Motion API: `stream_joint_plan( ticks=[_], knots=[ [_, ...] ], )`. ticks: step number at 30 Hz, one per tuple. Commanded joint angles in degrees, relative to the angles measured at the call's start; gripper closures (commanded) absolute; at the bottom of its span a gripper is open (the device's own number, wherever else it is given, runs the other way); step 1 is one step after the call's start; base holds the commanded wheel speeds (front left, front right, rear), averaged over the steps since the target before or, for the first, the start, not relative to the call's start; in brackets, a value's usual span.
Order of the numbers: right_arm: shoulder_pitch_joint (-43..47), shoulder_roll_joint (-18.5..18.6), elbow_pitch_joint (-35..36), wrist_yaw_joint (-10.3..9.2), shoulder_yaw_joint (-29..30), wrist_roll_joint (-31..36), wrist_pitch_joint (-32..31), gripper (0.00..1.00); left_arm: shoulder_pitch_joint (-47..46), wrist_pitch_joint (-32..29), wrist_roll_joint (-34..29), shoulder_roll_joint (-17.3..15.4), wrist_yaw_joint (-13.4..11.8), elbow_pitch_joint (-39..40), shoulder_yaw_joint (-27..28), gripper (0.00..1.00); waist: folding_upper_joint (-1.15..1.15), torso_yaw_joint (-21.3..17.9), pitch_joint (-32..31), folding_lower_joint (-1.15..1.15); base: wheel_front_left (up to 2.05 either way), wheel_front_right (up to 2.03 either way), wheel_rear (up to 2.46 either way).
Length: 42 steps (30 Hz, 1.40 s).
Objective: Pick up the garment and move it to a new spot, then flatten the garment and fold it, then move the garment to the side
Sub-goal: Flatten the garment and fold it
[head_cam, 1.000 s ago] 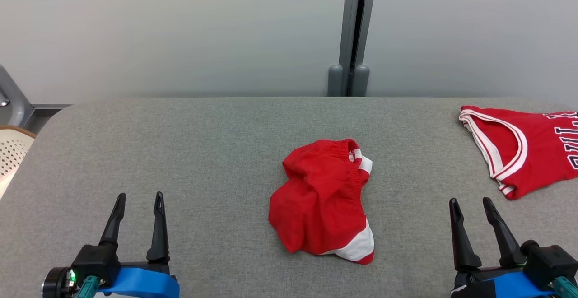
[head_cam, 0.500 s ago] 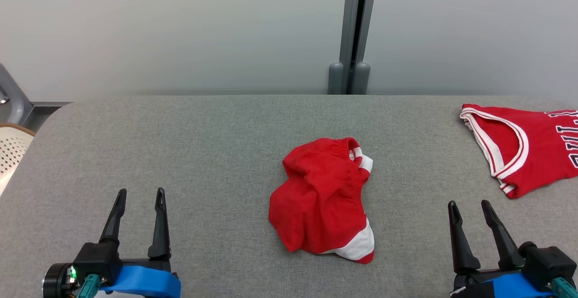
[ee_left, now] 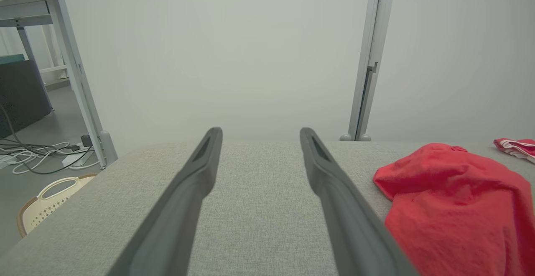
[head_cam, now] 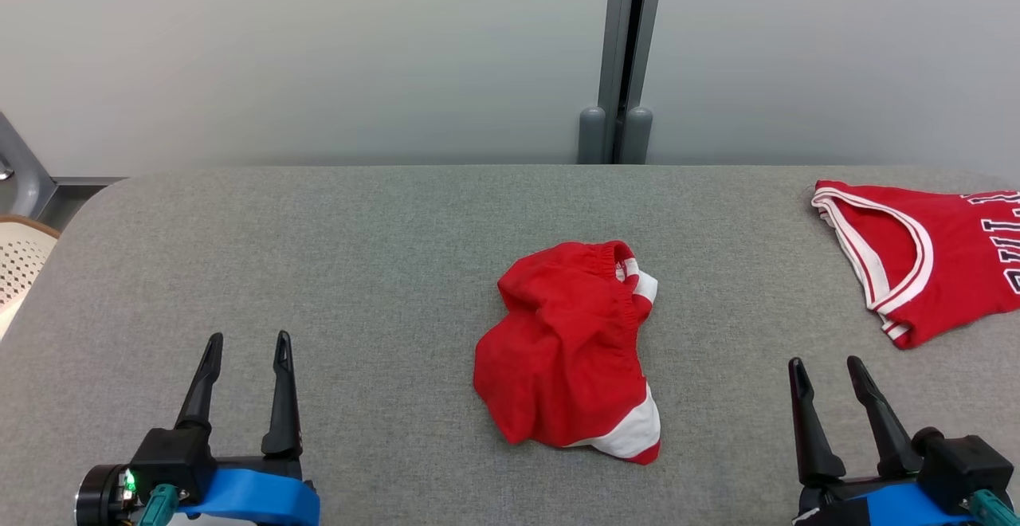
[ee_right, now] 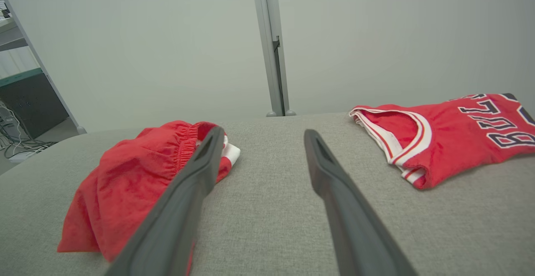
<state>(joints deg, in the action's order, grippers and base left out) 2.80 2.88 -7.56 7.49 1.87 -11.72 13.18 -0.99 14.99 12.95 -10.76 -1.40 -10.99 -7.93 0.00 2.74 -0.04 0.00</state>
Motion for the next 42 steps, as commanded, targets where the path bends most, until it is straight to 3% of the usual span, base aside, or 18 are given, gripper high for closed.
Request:
stream_joint_plan(
  ticks=[1, 12, 30, 41, 42],
  knots=[
    [-0.04, 0.02, -0.33, 0.01, -0.33, 0.43, -0.24, 0.00, 0.26, 0.26, -0.34, 0.01, 0.17, 0.12, 0.42, 0.00, 0.00, -0.01, 0.08, 0.00, 0.00, 0.00, 0.00],
    [-9.23, 2.25, -4.56, 0.01, -6.27, 0.13, -0.53, 0.00, -1.85, 0.26, -1.01, 0.81, 0.81, -0.13, -0.17, 0.00, 0.00, 1.06, 1.76, 0.00, 0.00, 0.00, 0.00],
    [-19.54, 1.67, -32.08, 0.01, -16.25, -2.82, 2.02, 0.00, -4.57, 0.26, -1.99, 2.06, 2.04, -0.58, 0.22, 0.00, 0.00, 5.21, 5.84, 0.00, 0.00, 0.00, 0.00],
    [-21.57, 0.29, -40.15, 0.01, -19.78, -4.81, 2.06, 0.00, -5.62, 0.26, -2.77, 2.84, 2.92, -1.75, 0.60, 0.00, 0.00, 5.62, 5.45, 0.00, 0.00, 0.00, 0.00],
    [-21.53, 0.26, -40.51, 0.01, -20.34, -5.27, 2.06, 0.16, -5.58, 0.26, -2.80, 2.91, 2.96, -1.94, 0.65, 0.00, 0.00, 5.63, 5.22, 0.00, 0.00, 0.00, 0.00]
  ],
)
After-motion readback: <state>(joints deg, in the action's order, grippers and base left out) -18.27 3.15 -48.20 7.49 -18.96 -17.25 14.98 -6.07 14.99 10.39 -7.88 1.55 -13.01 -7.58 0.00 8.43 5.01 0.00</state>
